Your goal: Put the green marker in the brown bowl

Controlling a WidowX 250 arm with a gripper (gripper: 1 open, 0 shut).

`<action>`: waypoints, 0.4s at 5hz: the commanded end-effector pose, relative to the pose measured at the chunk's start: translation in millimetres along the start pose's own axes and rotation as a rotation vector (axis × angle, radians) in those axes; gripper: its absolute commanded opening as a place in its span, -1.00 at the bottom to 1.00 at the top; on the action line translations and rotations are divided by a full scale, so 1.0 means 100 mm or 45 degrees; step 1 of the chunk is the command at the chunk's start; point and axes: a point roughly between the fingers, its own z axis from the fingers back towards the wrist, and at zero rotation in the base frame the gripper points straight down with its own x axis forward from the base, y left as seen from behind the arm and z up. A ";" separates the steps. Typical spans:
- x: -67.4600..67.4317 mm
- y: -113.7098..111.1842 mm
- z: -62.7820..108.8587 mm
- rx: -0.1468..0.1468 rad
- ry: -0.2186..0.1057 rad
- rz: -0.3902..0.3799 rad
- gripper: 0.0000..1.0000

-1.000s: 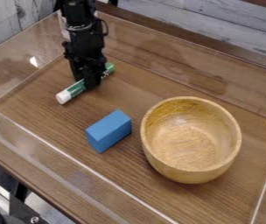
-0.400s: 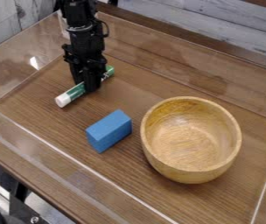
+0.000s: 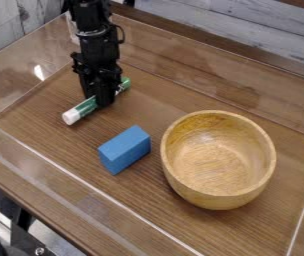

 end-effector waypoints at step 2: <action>0.06 -0.03 0.34 0.064 -0.080 -0.014 -1.00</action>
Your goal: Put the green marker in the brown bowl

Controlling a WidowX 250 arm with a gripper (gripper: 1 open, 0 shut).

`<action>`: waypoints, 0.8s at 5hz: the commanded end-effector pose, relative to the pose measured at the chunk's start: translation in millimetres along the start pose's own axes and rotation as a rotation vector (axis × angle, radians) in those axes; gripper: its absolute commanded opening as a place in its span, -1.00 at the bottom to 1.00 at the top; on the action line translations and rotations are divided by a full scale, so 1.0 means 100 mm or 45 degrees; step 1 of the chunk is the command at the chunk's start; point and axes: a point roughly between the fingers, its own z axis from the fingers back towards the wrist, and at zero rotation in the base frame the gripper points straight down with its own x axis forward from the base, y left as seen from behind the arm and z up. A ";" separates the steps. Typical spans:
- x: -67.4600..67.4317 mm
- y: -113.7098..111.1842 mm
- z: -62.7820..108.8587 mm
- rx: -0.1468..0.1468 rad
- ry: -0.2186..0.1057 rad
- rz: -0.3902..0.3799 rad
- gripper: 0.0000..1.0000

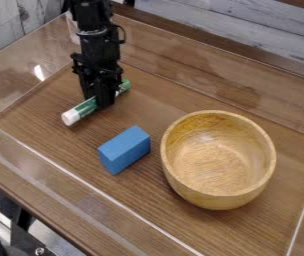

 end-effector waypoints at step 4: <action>0.05 -0.11 0.54 0.091 -0.086 -0.014 -1.00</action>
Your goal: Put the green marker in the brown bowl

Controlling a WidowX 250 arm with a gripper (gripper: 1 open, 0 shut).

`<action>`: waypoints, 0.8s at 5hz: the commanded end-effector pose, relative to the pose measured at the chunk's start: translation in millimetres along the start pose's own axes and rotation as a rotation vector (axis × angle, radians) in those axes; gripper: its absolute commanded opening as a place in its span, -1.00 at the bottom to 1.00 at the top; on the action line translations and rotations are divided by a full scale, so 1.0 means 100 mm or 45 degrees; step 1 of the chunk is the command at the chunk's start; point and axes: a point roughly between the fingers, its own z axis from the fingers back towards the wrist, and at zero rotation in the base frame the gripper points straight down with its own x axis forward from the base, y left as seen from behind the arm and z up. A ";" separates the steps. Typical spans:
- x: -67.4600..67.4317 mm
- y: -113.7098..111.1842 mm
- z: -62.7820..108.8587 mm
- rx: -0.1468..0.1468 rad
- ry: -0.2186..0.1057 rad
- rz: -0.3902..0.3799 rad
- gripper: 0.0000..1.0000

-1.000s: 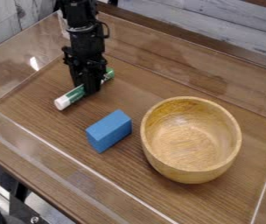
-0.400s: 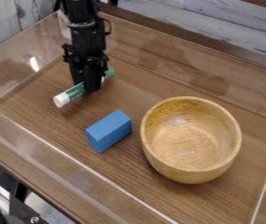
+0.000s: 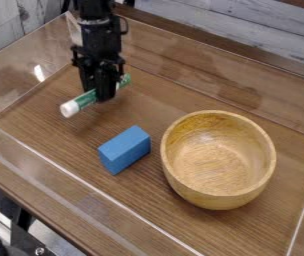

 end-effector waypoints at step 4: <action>-0.03 -0.51 0.58 0.061 -0.146 -0.004 -1.00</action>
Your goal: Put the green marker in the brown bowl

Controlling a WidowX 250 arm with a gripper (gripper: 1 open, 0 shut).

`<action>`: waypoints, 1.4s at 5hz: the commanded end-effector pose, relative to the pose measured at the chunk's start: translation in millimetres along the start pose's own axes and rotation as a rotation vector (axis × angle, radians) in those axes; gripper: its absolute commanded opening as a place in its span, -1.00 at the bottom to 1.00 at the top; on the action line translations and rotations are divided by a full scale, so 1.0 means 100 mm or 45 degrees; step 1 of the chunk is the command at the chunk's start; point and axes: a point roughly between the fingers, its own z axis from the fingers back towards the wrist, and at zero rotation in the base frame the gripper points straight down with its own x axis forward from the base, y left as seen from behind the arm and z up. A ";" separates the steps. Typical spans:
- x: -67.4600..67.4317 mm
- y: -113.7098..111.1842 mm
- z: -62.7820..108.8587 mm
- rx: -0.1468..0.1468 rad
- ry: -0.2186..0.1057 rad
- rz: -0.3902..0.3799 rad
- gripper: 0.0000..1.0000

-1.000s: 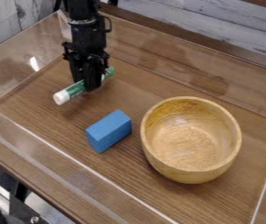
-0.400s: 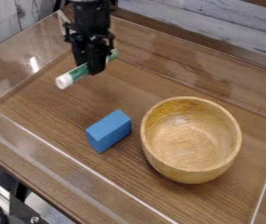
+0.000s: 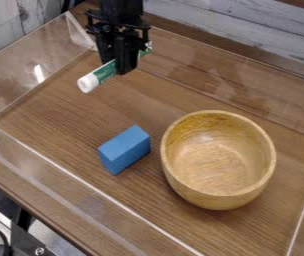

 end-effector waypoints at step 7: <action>-0.45 -1.36 0.27 0.031 -0.165 0.027 -1.00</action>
